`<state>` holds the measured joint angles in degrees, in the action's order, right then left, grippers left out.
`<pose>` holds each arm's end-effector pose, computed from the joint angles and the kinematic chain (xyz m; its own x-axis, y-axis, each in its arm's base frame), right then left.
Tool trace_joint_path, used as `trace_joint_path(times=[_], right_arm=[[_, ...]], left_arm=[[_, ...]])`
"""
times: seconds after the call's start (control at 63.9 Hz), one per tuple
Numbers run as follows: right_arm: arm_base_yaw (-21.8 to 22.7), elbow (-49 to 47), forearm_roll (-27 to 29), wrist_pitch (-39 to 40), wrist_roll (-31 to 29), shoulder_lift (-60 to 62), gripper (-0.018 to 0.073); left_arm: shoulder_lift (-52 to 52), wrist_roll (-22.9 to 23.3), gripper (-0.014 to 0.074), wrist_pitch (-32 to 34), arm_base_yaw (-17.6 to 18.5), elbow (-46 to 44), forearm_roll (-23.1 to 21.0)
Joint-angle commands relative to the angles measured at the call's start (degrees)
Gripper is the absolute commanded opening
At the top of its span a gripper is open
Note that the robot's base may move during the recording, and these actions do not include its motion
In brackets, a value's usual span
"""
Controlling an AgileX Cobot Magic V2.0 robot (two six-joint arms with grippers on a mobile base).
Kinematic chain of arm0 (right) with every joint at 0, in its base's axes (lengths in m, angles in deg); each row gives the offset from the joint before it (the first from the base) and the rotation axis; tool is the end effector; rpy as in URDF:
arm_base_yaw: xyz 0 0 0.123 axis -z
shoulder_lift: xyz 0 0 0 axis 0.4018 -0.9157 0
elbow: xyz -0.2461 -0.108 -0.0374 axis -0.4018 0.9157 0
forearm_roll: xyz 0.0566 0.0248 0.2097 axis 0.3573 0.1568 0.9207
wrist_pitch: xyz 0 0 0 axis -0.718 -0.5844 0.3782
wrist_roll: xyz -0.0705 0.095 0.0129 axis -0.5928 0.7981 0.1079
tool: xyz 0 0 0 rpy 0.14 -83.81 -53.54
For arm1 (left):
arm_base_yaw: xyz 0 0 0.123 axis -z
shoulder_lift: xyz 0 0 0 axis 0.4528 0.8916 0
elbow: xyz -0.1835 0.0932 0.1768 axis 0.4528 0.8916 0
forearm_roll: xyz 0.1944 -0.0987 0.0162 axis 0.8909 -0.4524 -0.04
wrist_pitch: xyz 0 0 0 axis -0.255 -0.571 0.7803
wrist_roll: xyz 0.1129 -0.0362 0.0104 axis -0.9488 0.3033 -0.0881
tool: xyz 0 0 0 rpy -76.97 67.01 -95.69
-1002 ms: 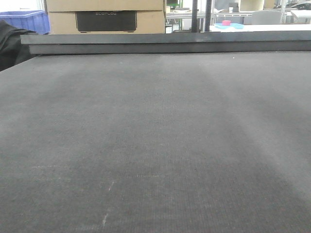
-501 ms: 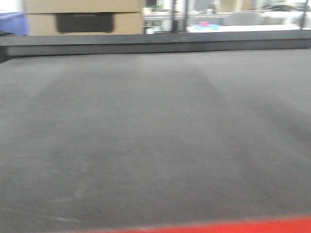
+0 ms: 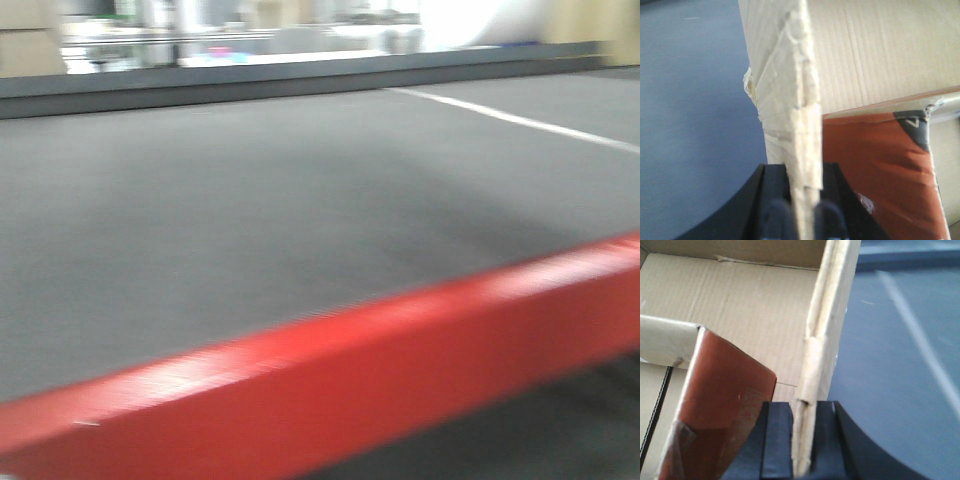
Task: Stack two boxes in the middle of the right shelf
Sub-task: 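Hold the stacked boxes with both grippers while driving away from the table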
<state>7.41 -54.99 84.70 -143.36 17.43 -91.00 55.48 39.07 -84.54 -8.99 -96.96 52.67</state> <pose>0.2352 0.0844 0.4800 -0.3732 -0.1027 -0.9221 -0.3878 0.9201 0.0545 0.2679 -0.0839 0.4834 -0.5672 0.0090 -0.8235 0.1987 0.9719 -0.1263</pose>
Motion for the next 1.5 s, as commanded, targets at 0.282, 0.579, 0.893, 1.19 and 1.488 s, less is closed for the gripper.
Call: trace_joint_path(times=[0.282, 0.579, 0.893, 1.19, 1.488], right_arm=[[0.10, -0.52, -0.62, 3.11, -0.51, 0.66, -0.0151], [0.10, -0.52, -0.62, 3.11, -0.51, 0.66, -0.0151], [0.10, -0.52, -0.62, 3.11, -0.51, 0.66, -0.0151], [0.10, -0.52, -0.62, 3.11, -0.51, 0.66, -0.0151], [0.10, -0.52, -0.62, 3.11, -0.51, 0.66, -0.0151]], left_arm=[[-0.69, -0.32, -0.0111, 2.81, -0.08, -0.97, -0.87], [-0.69, -0.32, -0.0111, 2.81, -0.08, -0.97, -0.87], [-0.69, -0.32, -0.0111, 2.81, -0.08, -0.97, -0.87], [-0.69, -0.32, -0.0111, 2.81, -0.08, -0.97, -0.87], [-0.69, -0.32, -0.0111, 2.81, -0.08, -0.97, -0.87]])
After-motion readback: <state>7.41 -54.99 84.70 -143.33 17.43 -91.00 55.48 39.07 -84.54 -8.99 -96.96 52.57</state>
